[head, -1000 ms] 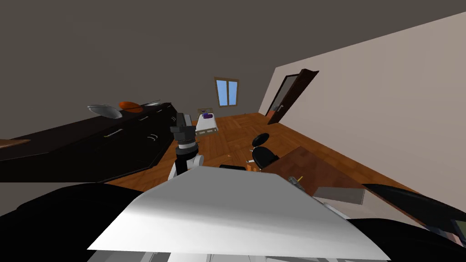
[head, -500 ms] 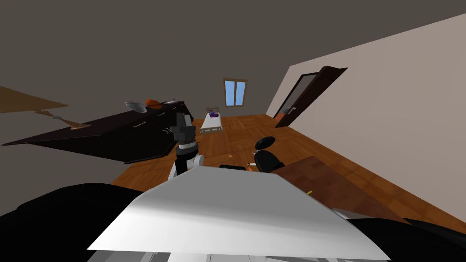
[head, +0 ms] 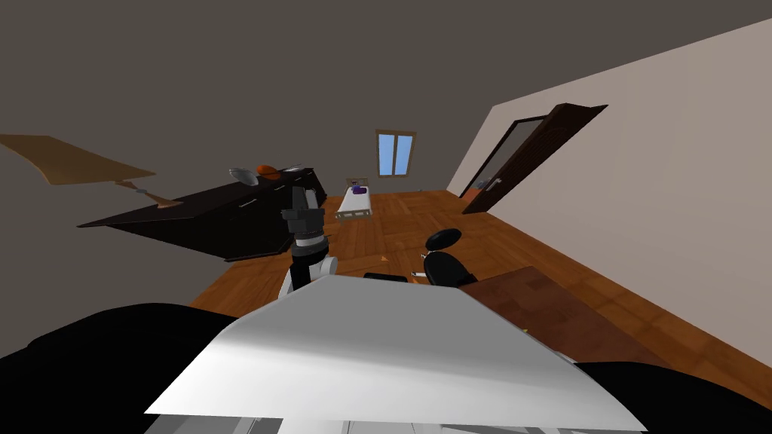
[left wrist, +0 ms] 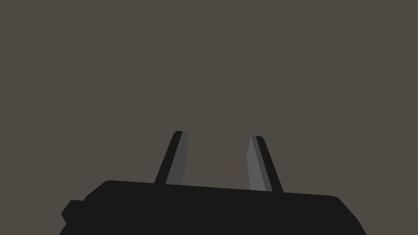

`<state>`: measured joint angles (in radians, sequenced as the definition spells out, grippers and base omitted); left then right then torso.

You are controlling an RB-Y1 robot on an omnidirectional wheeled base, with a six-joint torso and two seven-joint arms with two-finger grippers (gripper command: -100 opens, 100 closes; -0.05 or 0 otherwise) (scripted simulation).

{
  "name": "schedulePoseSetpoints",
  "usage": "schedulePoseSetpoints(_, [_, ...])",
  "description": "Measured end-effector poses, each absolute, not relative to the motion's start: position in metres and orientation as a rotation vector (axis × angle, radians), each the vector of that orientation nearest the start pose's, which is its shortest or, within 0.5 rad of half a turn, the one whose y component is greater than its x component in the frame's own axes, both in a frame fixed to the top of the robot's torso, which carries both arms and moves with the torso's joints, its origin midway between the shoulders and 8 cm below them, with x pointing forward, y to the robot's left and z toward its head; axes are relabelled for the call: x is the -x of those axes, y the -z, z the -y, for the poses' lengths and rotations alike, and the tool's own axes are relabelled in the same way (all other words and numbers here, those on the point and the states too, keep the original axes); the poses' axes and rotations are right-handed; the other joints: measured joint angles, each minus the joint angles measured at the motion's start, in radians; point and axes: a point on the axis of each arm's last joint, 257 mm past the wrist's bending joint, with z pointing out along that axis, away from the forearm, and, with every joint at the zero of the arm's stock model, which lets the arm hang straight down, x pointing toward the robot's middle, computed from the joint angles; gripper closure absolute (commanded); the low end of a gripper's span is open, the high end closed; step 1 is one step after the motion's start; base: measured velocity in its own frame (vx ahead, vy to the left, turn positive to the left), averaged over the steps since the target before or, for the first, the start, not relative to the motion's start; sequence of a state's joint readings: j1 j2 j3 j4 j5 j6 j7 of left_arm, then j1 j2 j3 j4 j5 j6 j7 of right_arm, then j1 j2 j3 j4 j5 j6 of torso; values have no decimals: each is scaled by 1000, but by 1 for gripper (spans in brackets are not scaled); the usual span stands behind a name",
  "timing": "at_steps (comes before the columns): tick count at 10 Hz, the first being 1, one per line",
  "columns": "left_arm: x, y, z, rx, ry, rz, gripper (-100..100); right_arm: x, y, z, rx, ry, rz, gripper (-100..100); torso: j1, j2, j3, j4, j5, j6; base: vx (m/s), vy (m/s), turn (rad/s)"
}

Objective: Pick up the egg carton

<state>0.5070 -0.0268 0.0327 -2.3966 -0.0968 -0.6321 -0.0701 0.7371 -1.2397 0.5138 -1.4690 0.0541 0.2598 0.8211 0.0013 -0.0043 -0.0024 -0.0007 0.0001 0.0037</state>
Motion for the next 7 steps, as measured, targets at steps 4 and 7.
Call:
schedulePoseSetpoints(4, [-292,-93,-266,393,1184,-496,0,-22,478,620,459,556,-2859,-100,0,1,0,0,0,0,-7,35,50])
schedulePoseSetpoints(7, [-292,-93,-266,393,1184,-496,0,-19,481,632,441,566,-2854,-100,0,0,0,0,0,0,-1,32,48])
